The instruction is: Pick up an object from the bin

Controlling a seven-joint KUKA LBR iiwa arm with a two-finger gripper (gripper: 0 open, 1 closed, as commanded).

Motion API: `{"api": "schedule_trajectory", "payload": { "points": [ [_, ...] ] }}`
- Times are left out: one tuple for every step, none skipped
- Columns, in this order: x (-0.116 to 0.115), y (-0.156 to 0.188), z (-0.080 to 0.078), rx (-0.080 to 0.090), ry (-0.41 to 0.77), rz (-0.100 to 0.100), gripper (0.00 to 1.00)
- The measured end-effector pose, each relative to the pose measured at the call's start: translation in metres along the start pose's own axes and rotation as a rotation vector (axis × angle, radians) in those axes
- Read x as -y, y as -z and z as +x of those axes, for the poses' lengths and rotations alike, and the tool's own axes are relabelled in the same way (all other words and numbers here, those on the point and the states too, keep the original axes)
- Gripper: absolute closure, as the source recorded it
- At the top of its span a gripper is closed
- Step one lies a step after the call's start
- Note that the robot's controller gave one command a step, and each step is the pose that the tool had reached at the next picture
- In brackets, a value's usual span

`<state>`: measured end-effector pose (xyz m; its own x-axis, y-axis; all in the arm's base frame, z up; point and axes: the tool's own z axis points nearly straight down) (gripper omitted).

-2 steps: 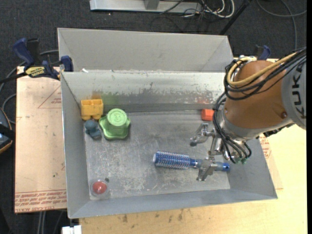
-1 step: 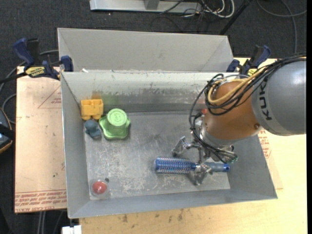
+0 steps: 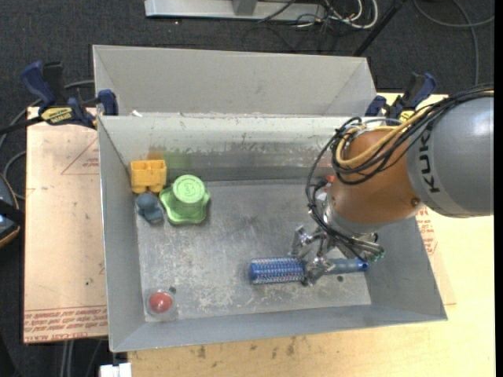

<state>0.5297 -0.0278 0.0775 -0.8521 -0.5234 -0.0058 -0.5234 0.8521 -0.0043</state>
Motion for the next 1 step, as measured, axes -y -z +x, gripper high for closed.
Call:
{"api": "schedule_trajectory", "payload": {
  "points": [
    [0.0040,0.1655,0.0118,0.002,0.187,0.000,1.00]
  ]
}}
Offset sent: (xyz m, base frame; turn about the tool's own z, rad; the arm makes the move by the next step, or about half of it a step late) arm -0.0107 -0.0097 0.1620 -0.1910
